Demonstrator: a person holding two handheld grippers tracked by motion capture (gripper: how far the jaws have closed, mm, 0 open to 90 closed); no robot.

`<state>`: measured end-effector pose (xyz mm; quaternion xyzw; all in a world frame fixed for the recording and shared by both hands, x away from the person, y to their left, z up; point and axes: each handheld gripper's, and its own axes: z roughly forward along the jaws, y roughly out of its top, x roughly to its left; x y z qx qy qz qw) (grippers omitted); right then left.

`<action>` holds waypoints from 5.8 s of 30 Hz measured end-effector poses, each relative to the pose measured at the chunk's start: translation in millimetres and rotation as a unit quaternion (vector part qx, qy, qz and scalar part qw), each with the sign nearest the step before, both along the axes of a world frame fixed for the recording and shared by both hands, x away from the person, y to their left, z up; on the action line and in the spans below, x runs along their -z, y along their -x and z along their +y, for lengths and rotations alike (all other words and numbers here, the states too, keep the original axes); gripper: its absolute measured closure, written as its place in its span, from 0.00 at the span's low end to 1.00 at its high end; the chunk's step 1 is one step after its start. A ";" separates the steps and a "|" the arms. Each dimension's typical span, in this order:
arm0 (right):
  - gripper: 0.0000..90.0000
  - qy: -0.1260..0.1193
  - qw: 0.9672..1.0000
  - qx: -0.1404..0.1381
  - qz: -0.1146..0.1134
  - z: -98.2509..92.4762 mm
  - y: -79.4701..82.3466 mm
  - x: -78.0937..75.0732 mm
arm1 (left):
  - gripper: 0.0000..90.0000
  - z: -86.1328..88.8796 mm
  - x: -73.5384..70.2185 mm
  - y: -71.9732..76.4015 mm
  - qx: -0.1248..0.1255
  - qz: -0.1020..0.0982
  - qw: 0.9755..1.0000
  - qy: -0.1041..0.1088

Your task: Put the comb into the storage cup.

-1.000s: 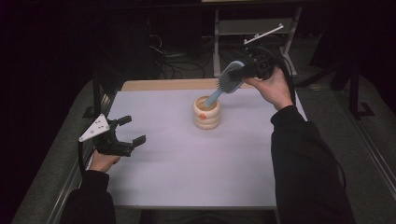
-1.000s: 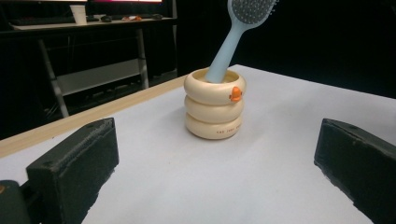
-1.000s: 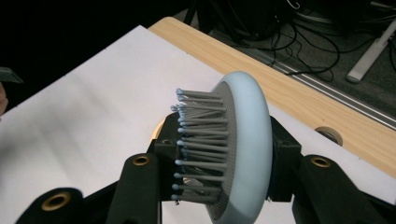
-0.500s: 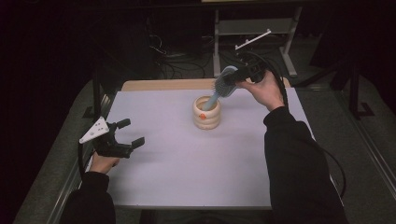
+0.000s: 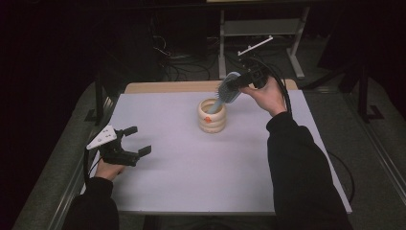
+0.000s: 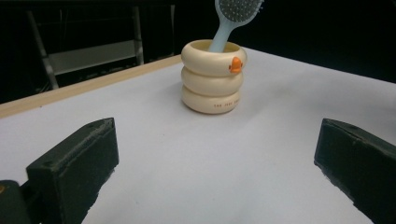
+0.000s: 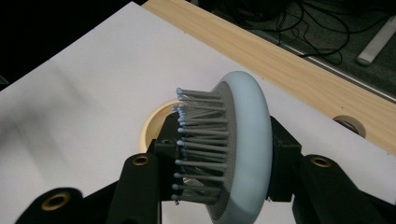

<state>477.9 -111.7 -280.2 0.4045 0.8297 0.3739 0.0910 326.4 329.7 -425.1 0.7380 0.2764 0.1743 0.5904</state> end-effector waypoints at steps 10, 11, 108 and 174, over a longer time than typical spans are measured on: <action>0.63 0.003 1.000 -0.003 0.007 11.2 -5.2 10.0 | 0.00 -1.3 1.7 0.8 0.000 -0.004 1.000 0.003; 0.63 0.004 1.000 -0.003 0.009 12.5 -5.2 11.2 | 0.00 -1.8 1.6 0.7 0.001 -0.005 1.000 0.004; 0.00 -0.063 0.994 -0.003 -0.091 -83.0 65.0 41.4 | 0.00 3.2 7.9 4.1 -0.023 0.015 0.999 -0.020; 0.00 -0.067 0.991 0.042 -0.108 -156.0 157.8 136.4 | 0.00 7.8 7.0 8.5 -0.038 0.009 0.999 -0.027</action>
